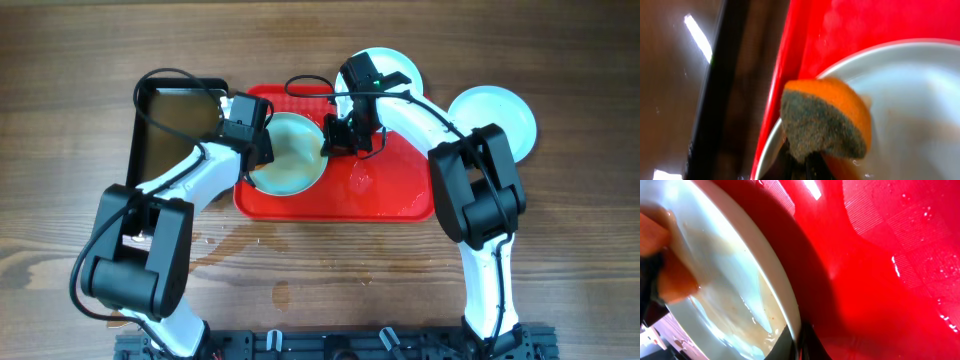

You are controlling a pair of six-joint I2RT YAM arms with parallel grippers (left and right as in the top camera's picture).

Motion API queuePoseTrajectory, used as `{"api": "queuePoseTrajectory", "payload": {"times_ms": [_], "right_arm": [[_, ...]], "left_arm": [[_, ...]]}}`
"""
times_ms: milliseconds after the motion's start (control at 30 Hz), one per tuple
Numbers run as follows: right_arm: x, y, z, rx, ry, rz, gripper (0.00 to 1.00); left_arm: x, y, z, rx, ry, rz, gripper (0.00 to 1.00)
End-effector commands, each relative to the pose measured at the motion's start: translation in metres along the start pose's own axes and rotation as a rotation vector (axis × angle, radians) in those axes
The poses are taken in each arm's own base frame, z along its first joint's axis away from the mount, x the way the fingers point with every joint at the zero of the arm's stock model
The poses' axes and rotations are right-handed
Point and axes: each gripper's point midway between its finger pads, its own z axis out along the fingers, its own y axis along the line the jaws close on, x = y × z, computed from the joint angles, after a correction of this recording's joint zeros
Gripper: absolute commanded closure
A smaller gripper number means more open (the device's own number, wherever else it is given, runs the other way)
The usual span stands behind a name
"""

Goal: Clean dirty plates on tray and stack at the side
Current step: 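Scrub the held plate with the sponge in the left gripper, then lift the plate with the right gripper and stack it on the side plate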

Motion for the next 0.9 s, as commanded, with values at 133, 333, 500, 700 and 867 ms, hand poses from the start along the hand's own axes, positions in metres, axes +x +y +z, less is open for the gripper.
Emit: {"api": "queuePoseTrajectory", "payload": {"times_ms": [133, 333, 500, 700, 867], "right_arm": [[0.006, -0.009, 0.013, 0.017, 0.032, 0.008, 0.96], [0.006, -0.009, 0.013, 0.016, 0.031, 0.007, 0.96], [0.007, -0.005, 0.016, 0.016, 0.031, -0.003, 0.95], [0.007, 0.006, 0.025, 0.042, 0.009, -0.024, 0.91], [-0.004, -0.012, 0.008, 0.033, -0.014, 0.053, 0.96]], "left_arm": [[0.09, -0.066, -0.028, 0.432, 0.452, -0.04, 0.96], [0.04, -0.079, -0.045, 0.676, 0.395, -0.134, 0.96], [-0.008, -0.077, -0.06, 0.732, 0.272, -0.152, 0.96], [-0.02, -0.073, -0.059, 0.702, 0.214, -0.143, 0.96], [-0.02, -0.07, -0.056, 0.681, 0.21, -0.145, 0.96]]}}
